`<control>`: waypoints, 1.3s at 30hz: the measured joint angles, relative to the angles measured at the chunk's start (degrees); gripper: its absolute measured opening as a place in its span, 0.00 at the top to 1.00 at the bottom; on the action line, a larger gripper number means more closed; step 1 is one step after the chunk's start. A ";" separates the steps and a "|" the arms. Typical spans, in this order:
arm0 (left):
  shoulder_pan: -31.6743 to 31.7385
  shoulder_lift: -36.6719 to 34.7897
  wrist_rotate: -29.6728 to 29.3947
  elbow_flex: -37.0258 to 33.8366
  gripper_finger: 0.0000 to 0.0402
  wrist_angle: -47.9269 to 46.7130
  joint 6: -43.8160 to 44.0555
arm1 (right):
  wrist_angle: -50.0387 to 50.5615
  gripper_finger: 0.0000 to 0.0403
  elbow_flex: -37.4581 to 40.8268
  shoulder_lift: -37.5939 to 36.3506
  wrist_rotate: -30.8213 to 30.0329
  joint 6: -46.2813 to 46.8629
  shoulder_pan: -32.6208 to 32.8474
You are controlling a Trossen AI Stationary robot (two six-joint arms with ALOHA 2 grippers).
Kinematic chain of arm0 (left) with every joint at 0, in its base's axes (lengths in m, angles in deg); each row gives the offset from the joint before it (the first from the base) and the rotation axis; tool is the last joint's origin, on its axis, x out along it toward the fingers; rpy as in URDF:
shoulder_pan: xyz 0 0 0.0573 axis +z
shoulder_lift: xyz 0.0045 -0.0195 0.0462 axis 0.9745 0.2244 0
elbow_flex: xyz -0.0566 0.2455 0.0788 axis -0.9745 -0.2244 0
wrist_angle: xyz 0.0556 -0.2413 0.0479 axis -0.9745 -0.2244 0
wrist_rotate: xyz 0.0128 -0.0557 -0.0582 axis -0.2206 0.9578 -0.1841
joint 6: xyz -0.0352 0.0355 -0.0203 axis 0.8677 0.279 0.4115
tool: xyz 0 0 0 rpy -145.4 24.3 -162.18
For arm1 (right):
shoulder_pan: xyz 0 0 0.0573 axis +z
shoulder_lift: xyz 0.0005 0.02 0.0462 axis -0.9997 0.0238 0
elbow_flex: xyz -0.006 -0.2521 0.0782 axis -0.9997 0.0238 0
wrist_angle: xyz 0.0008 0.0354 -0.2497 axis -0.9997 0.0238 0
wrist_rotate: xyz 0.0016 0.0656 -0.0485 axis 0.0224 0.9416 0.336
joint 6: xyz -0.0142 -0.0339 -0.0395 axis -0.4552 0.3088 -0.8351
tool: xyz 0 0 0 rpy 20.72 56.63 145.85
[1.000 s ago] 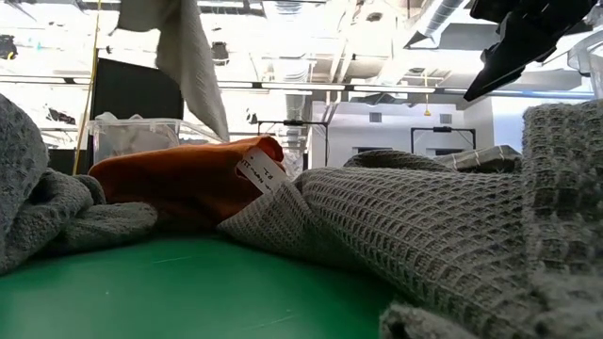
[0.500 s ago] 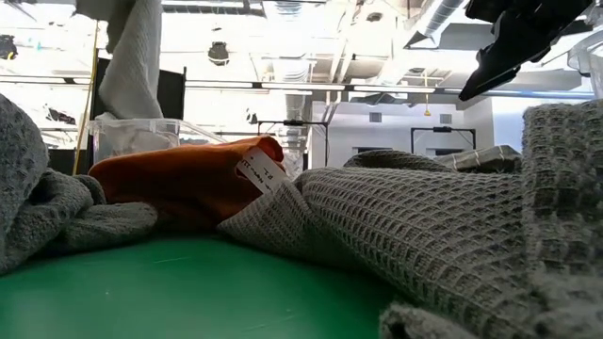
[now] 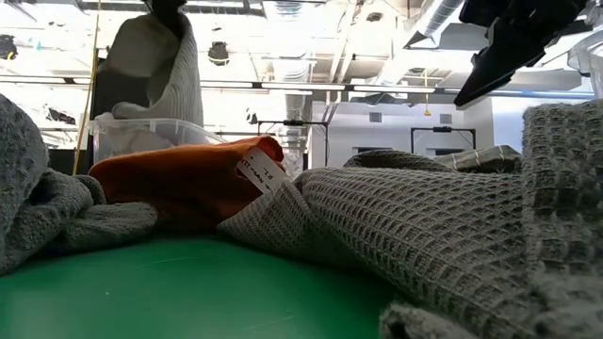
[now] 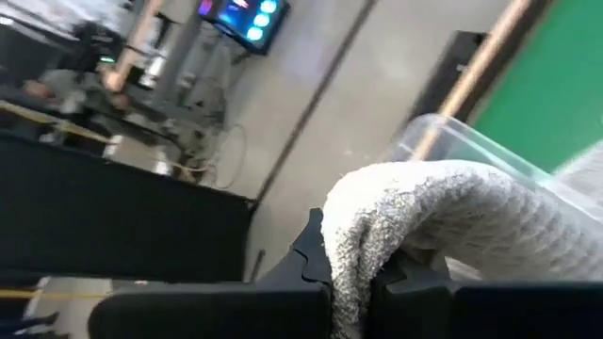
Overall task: Sort towels by color in basket
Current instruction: Put the right light gray towel into the top transparent bin
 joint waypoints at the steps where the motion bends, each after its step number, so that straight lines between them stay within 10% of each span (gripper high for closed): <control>1: 0.00 0.27 1.21 -0.87 1.00 0.56 0.02 | 0.10 0.33 0.00 0.27 0.00 0.00 0.25; 27: 12.73 0.66 26.46 -30.41 1.00 28.37 -1.18 | -0.24 0.33 0.00 2.14 0.00 -0.43 1.33; 39: 18.79 8.33 33.90 -34.21 0.99 25.68 -2.43 | -0.28 0.33 0.02 2.14 0.00 -0.63 1.17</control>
